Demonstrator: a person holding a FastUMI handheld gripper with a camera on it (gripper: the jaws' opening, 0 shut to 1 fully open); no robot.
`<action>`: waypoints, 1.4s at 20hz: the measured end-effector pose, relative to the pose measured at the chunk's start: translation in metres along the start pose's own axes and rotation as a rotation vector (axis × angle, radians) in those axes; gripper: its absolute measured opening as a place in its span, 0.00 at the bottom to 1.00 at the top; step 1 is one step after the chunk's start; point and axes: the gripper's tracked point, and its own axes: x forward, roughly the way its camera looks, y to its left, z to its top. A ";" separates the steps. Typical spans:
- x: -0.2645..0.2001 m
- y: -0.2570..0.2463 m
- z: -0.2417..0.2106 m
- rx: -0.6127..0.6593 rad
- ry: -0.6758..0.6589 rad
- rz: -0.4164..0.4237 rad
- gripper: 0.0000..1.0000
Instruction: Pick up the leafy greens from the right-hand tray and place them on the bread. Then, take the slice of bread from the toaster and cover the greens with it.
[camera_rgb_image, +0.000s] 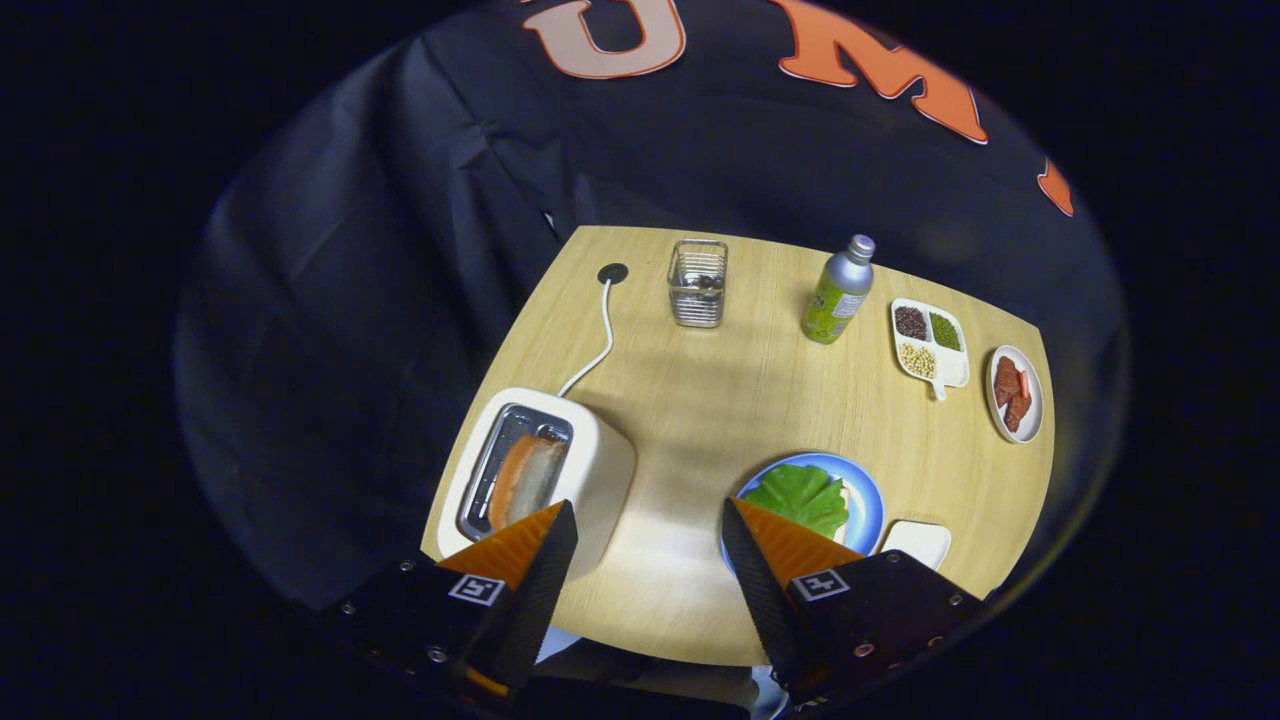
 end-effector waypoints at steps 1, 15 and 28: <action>0.003 0.010 0.001 -0.003 0.011 0.006 0.89; 0.062 0.072 -0.010 0.035 0.180 -0.024 0.64; 0.073 0.076 -0.023 0.097 0.194 0.074 0.15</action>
